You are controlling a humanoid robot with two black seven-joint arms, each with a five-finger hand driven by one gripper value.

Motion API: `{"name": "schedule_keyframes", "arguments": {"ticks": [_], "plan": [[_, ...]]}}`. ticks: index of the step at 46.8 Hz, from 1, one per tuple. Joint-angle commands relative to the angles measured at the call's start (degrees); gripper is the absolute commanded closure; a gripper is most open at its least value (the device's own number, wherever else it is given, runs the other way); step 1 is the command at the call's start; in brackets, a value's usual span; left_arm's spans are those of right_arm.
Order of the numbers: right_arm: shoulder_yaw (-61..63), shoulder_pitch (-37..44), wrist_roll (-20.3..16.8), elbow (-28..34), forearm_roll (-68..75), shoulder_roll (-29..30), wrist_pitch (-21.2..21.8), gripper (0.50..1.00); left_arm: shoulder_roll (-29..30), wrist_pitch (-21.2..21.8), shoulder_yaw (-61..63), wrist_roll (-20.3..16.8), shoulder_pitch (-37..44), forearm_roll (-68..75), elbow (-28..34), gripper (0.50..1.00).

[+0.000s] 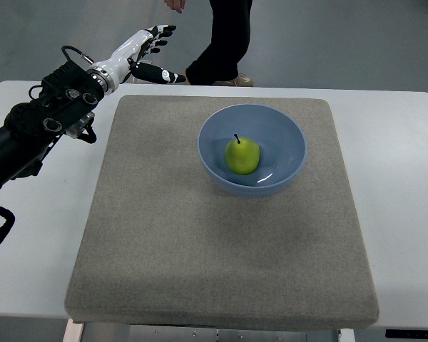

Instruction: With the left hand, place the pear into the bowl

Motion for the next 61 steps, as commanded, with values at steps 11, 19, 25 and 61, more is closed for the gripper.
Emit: {"name": "schedule_keyframes", "arguments": {"ticks": [11,19,25,61], "plan": [[0.0,0.0,0.1,0.0,0.0,0.0,0.0,0.574,-1.5,-1.2,0.1,-0.2,2.6,-20.6,2.5,0.54],[0.0,0.0,0.0,0.0,0.0,0.0,0.0,0.574,-2.8,-6.0,-0.2,-1.0,4.2,-27.4,5.7,0.54],[0.0,0.0,0.0,0.0,0.0,0.0,0.0,0.574,-2.9,-10.5,-0.2,-2.4,4.5,-34.7,8.1,0.54],[0.0,0.0,0.1,0.0,0.0,0.0,0.0,0.574,-5.4,-18.6,-4.0,-3.2,5.9,-50.0,13.7,0.514]]}}
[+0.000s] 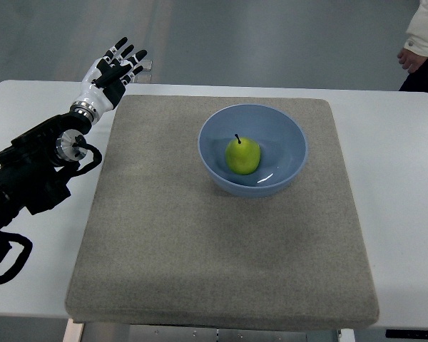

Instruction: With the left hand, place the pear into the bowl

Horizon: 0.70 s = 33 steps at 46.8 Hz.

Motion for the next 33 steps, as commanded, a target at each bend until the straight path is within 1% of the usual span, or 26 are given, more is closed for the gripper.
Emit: {"name": "schedule_keyframes", "arguments": {"ticks": [1,30,33], "plan": [[0.0,0.0,0.0,0.0,0.0,0.0,0.0,0.574,0.0,0.0,0.0,0.0,0.0,0.4,-0.1,0.512],[0.0,0.0,0.0,0.0,0.0,0.0,0.0,0.574,-0.3,-0.2,0.5,0.0,0.2,0.5,-0.3,0.508],[0.2,0.1,0.0,0.5,0.3,0.0,-0.6,0.574,-0.3,-0.2,0.5,0.0,0.2,0.5,-0.3,0.508]]}}
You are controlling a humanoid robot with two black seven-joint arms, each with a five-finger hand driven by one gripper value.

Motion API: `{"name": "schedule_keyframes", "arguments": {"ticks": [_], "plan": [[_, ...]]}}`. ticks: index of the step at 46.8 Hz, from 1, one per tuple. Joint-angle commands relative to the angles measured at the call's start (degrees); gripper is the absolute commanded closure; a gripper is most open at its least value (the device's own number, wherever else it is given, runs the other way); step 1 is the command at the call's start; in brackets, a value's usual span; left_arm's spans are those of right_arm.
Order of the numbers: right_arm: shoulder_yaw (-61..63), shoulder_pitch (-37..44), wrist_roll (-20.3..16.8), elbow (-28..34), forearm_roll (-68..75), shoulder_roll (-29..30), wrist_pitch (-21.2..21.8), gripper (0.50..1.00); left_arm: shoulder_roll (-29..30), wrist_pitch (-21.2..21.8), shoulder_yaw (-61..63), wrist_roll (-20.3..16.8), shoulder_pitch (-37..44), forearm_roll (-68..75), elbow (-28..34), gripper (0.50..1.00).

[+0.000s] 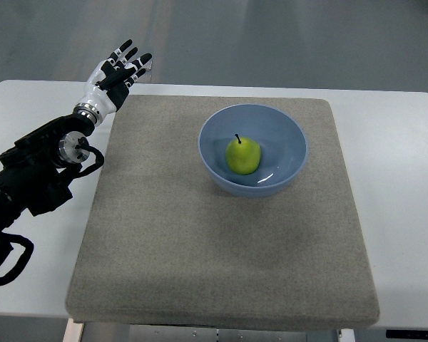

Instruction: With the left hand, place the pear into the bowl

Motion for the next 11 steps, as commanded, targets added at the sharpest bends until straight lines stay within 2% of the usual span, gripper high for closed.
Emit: {"name": "schedule_keyframes", "arguments": {"ticks": [1,11], "plan": [[0.1,0.3,0.0,1.0,0.2,0.0,-0.1,0.574,0.0,0.0,0.0,0.0,0.0,0.0,0.0,0.508],[-0.4,0.4,-0.3,2.4,-0.3,0.0,-1.0,0.574,0.4,-0.1,0.1,0.0,0.1,0.0,0.0,0.508]]}}
